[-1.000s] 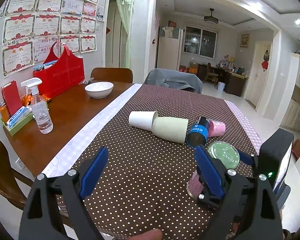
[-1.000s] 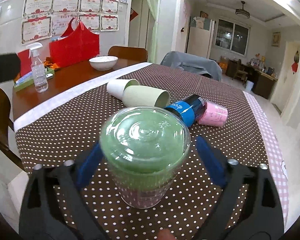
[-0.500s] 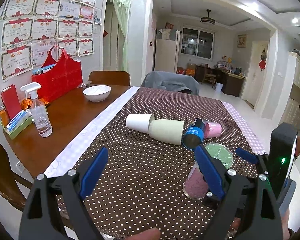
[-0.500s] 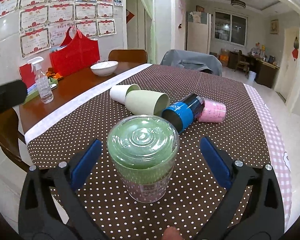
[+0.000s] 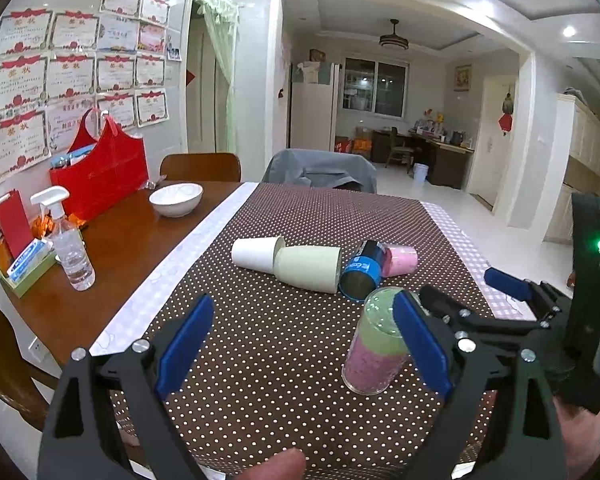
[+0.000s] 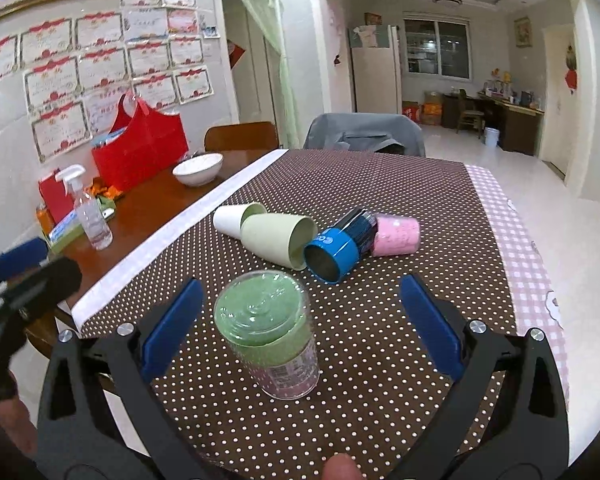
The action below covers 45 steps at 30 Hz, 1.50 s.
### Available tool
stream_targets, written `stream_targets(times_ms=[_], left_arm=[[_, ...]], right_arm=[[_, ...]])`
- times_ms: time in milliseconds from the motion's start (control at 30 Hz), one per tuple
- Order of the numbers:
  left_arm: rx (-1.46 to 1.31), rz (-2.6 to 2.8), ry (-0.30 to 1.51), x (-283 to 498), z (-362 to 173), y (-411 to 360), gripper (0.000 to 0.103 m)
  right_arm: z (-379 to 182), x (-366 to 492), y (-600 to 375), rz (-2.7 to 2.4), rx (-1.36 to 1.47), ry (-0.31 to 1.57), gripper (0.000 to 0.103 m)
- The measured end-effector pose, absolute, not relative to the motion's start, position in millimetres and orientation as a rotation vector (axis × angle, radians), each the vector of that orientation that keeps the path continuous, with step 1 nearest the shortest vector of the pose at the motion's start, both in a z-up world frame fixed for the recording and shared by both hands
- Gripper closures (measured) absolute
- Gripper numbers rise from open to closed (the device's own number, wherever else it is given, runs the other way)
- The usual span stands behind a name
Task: Flip cup upside down
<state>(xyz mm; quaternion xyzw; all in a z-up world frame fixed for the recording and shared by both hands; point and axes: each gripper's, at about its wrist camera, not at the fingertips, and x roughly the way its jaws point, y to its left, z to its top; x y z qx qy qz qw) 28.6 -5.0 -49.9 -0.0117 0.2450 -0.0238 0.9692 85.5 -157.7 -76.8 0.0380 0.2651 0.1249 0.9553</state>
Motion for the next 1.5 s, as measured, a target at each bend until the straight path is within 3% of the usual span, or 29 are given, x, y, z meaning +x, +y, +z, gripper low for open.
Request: stream_targets(times_ms=[633, 1500], left_arm=[[0.046, -0.010, 0.410, -6.3, -12.5, -20.9, 0.013], [0.049, 0.001, 0.317, -37.2, 14.6, -19.0, 0.013]], right_arm=[[-11.5, 20.4, -185.2, 0.139, 0.145, 0.419, 0.006], [11.1, -20.3, -177.9, 0.066, 0.116, 0.311, 0.006]])
